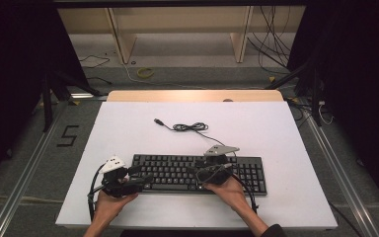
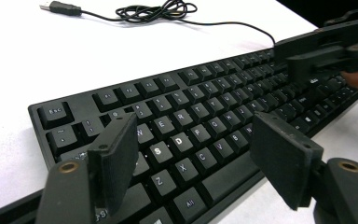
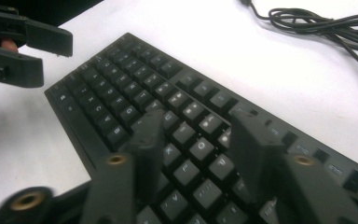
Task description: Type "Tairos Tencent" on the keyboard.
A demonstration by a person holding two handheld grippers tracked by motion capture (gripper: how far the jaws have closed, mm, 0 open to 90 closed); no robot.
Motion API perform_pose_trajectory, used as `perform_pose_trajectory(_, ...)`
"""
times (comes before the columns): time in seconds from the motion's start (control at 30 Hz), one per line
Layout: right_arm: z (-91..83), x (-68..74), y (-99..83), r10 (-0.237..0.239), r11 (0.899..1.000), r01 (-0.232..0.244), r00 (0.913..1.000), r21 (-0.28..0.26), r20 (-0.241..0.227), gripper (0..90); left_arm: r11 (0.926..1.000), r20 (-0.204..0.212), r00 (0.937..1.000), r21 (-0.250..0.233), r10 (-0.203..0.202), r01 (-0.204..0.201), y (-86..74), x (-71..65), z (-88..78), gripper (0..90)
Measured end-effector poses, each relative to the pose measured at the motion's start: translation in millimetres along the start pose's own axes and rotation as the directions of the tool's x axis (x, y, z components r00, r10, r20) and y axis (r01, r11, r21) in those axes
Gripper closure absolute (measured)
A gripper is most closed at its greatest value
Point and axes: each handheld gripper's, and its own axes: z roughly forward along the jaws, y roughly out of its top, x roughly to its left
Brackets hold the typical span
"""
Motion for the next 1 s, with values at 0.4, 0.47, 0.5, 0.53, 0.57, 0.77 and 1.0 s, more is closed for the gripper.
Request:
perform_pose_trajectory(0.4, -22.4, 2.1, -10.5, -0.012, 0.999, 0.012, 0.9999, -0.035, -0.012, 37.5, 0.9995, 0.006, 0.9997, 0.021, 0.024, -0.024, 9.2, -1.7, 12.0, 35.7)
perform_pose_trajectory(0.47, -25.6, 1.4, -12.0, -0.011, 0.999, 0.01, 0.9998, -0.037, -0.014, 36.8, 0.9992, 0.006, 0.9995, 0.022, 0.032, -0.032, 10.6, -1.9, 14.3, 40.5)
perform_pose_trajectory(0.5, -27.1, 1.2, -12.7, -0.008, 0.999, 0.008, 0.9999, -0.039, -0.012, 36.5, 0.9989, 0.005, 0.9993, 0.027, 0.038, -0.038, 11.6, -2.4, 15.8, 42.8)
perform_pose_trajectory(0.53, -28.4, 1.0, -13.5, -0.008, 0.999, 0.007, 0.9999, -0.043, -0.013, 36.0, 0.9986, 0.004, 0.999, 0.03, 0.044, -0.044, 12.5, -3.0, 17.5, 45.3)
perform_pose_trajectory(0.57, -29.5, 0.8, -14.2, -0.007, 0.999, 0.007, 0.9999, -0.045, -0.012, 35.4, 0.9979, 0.003, 0.9985, 0.034, 0.054, -0.054, 13.4, -3.2, 19.2, 48.5)
perform_pose_trajectory(0.77, -36.4, 0.2, -17.7, -0.007, 0.998, 0.006, 0.9999, -0.057, -0.014, 34.4, 0.993, 0.005, 0.9951, 0.065, 0.098, -0.099, 19.3, -6.6, 31.5, 69.8)
perform_pose_trajectory(1.0, -42.8, 1.4, -22.2, -0.013, 0.998, 0.012, 0.9998, -0.061, -0.014, 33.2, 0.9863, 0.007, 0.993, 0.115, 0.118, -0.118, 23.7, -6.6, 46.2, 87.6)
